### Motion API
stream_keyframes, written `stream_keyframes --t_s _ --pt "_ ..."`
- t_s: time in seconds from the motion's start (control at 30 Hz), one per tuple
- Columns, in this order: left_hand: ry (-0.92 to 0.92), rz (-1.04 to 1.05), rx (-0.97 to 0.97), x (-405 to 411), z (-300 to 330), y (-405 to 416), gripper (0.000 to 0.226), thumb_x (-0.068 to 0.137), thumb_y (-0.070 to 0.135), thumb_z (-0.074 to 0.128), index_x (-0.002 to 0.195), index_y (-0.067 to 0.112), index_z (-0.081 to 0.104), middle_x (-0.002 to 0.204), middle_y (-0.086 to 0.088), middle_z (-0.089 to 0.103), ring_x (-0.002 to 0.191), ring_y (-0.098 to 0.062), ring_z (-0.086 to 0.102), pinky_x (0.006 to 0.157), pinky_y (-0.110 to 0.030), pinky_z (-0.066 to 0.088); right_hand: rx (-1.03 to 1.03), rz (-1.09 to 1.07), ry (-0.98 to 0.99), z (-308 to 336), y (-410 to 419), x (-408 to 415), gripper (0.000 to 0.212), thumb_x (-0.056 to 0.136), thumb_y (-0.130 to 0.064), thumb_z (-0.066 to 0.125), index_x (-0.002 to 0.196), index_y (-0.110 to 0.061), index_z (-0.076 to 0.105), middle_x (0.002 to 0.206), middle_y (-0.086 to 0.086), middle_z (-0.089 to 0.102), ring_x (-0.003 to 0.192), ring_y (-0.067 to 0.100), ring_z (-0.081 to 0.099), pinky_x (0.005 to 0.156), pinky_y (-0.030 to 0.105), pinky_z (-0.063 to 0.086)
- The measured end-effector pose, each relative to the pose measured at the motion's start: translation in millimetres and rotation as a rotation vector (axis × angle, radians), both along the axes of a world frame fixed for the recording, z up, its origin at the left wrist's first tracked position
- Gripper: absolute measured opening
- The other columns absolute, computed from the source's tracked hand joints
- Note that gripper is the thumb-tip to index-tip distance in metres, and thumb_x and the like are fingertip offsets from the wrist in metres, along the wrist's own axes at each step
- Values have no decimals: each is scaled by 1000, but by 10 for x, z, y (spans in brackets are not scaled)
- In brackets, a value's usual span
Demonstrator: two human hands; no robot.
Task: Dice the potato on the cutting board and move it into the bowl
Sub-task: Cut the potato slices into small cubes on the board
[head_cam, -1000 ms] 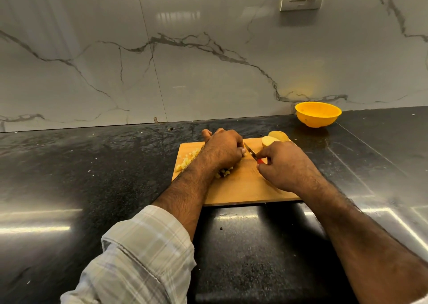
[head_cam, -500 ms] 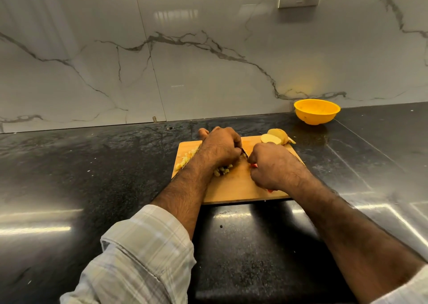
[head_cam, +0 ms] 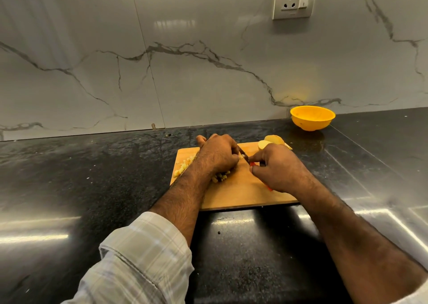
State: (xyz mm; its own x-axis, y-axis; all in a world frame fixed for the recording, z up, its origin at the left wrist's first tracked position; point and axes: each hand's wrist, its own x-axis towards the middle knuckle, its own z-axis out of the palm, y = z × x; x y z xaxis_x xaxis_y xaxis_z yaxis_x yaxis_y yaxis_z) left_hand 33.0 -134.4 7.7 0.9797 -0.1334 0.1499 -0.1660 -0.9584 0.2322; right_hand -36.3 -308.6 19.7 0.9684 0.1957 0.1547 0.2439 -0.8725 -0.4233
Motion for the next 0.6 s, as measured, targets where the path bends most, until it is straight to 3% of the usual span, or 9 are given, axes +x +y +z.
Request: stream_keyframes --t_s 0.1,0.2,0.6 --pt "-2 0 -8 6 -11 -9 6 94 34 69 92 32 74 97 16 68 113 -12 54 103 -52 25 -39 -12 -23 7 13 0 37 97 -28 68 134 -26 71 122 -1 75 88 10 65 77 25 59" --pt "-4 7 -16 24 -20 -17 7 94 37 70 94 33 75 98 17 69 111 -10 56 100 -50 25 -81 -16 -2 -19 15 28 39 96 -30 68 135 -28 70 127 -2 73 104 15 66 93 34 60" --pt "45 69 -111 90 -22 -45 5 92 34 77 90 32 81 96 19 72 107 -9 54 102 -51 25 -148 -16 14 -81 85 86 39 97 -34 66 136 -29 69 125 -1 72 104 17 67 89 37 62"
